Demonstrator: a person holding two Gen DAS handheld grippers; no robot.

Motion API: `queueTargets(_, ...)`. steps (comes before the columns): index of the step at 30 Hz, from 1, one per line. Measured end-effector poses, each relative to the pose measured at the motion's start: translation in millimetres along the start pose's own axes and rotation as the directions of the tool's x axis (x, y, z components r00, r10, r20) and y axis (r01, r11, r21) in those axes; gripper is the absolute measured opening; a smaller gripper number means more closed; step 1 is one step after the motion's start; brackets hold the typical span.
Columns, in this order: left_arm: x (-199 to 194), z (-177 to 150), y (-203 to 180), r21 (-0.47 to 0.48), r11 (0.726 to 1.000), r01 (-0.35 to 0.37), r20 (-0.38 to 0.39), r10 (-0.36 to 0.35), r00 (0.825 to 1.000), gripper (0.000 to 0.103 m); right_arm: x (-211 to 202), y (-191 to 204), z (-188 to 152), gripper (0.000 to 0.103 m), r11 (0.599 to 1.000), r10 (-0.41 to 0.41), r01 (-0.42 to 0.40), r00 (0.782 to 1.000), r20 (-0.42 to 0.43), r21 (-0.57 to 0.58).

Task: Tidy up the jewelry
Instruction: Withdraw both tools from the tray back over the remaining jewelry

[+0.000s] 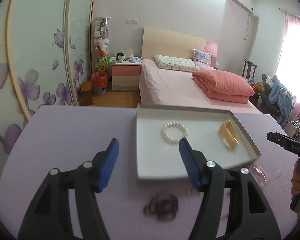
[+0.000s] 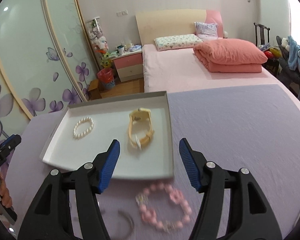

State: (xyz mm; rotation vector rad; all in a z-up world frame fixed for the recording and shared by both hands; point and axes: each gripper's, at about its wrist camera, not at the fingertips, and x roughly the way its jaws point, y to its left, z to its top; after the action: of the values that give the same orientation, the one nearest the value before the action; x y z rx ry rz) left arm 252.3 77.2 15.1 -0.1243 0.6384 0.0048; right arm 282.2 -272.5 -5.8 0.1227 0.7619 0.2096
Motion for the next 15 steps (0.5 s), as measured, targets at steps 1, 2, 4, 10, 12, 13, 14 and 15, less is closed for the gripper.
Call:
queueTargets(1,-8,-6,2,-0.007,1.0,0.004,-0.001,-0.004,1.0,0.063,-6,-1,-6,0.062,1.0,0.001,-0.001,1.0,0.003,-0.002)
queueTargets(2,-18,-15,4,-0.017,1.0,0.014,0.0,-0.014,1.0,0.064,-13,-2,-13,0.062,1.0,0.003,-0.003,1.0,0.007,-0.001)
queueTargets(4,-36,-30,5,-0.03,0.999,0.026,0.006,-0.026,1.0,0.067,-22,-4,-25,0.062,1.0,0.009,-0.009,1.0,0.01,0.003)
queueTargets(10,-64,-65,-1,-0.037,0.998,0.044,0.006,-0.044,0.999,0.071,-36,2,-65,0.062,0.999,0.038,-0.038,0.999,-0.022,-0.016)
queueTargets(12,-71,-74,-5,-0.034,0.998,0.044,0.007,-0.044,0.999,0.073,-37,11,-82,0.062,0.997,0.059,-0.061,0.997,-0.046,-0.04)
queueTargets(13,-74,-76,-7,-0.032,0.999,0.042,0.01,-0.041,0.999,0.074,-35,16,-89,0.062,0.996,0.066,-0.069,0.996,-0.059,-0.056)
queueTargets(14,-79,-81,-9,-0.025,0.999,0.035,0.016,-0.035,0.999,0.074,-32,19,-96,0.062,0.995,0.067,-0.072,0.995,-0.073,-0.074)
queueTargets(15,-81,-84,-9,-0.021,0.999,0.036,0.018,-0.036,0.999,0.075,-32,21,-101,0.062,0.994,0.066,-0.073,0.994,-0.082,-0.086)
